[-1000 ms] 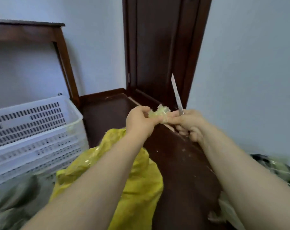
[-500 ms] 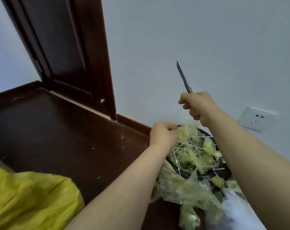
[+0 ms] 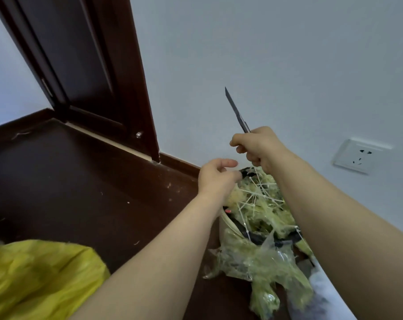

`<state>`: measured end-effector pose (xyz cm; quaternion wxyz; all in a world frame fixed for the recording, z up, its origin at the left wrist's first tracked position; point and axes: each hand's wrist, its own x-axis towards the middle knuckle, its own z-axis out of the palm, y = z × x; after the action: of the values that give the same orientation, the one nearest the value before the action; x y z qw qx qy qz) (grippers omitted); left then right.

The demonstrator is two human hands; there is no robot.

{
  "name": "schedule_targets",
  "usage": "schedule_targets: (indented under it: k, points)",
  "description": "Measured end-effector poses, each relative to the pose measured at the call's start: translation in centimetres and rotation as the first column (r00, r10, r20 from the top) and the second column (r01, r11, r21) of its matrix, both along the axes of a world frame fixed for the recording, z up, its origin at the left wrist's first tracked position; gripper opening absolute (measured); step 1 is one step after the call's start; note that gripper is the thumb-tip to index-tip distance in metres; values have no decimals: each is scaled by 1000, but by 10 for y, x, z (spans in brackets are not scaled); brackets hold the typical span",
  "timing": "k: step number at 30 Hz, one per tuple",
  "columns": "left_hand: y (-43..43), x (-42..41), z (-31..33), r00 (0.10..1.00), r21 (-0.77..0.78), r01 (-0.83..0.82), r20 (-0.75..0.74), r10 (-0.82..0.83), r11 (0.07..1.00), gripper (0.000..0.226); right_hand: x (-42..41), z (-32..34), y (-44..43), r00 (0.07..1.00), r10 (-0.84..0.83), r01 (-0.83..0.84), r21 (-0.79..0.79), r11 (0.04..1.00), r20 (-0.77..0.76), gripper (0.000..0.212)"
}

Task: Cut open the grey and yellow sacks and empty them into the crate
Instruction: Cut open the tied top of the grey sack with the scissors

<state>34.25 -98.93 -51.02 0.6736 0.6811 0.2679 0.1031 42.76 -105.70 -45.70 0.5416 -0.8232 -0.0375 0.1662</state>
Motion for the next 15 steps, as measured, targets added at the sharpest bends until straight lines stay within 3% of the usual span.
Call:
schedule_targets:
  k: [3, 9, 15]
  points:
    - [25, -14, 11, 982, -41, -183, 29, 184, 982, 16, -20, 5, 19, 997, 66, -65, 36, 997, -29, 9]
    - [87, -77, 52, 903, 73, -420, 131, 408, 905, 20, -89, 32, 86, 960, 274, -257, 218, 942, -54, 16]
    - [166, -204, 101, 707, 218, -705, 283, 648, 675, 22, -210, 64, 184, 834, 544, -470, 403, 785, -88, 38]
